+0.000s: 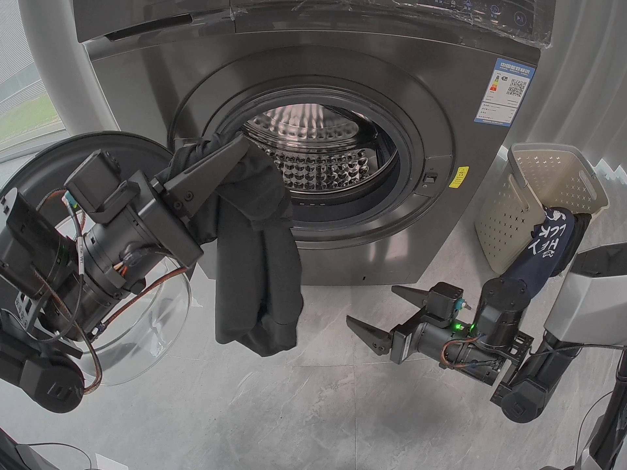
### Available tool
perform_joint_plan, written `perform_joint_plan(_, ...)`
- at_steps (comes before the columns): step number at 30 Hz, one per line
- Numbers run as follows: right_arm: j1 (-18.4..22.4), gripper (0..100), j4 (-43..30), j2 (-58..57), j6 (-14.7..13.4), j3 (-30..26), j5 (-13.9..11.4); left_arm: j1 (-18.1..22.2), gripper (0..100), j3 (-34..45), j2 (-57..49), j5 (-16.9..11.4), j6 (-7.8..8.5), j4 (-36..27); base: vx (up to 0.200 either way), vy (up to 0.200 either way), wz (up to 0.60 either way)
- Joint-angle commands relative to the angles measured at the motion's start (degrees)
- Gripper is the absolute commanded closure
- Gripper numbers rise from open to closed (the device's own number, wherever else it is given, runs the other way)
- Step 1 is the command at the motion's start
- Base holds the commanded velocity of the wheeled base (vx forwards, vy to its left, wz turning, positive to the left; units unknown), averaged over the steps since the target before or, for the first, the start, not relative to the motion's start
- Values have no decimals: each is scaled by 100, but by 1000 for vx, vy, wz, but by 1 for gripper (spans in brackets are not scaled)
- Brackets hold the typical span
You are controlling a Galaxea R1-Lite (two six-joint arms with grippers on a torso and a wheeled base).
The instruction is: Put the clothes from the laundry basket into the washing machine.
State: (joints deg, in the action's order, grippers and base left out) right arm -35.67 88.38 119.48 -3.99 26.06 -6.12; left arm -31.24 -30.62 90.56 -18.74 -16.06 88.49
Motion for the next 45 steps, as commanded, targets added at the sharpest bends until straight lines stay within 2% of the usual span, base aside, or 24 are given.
perform_joint_plan(1,-89,0,4,409,3,197,6,-4,100,-14,-12,-7,6,10,0,0,0)
perform_joint_plan(6,-72,0,4,656,12,602,32,-4,100,-14,-21,-16,6,10,0,0,0)
perform_joint_plan(11,-19,0,4,893,12,1234,58,-4,100,21,-100,-51,-3,1,0,0,0)
perform_joint_plan(19,-116,0,-5,937,12,1586,-3,-40,100,21,-100,-60,-3,1,0,0,0)
perform_joint_plan(26,-511,0,4,1069,3,1595,-82,-66,100,30,-92,-51,-3,1,0,0,0)
perform_joint_plan(33,-599,0,4,1526,-32,1815,-12,-66,100,56,-92,-51,-3,1,0,0,0)
perform_joint_plan(39,-467,0,12,1359,-102,1577,23,-57,100,56,-74,-42,6,10,0,0,0)
perform_joint_plan(45,-19,0,4,963,-85,1437,-21,-66,100,65,-65,-51,-3,1,0,0,0)
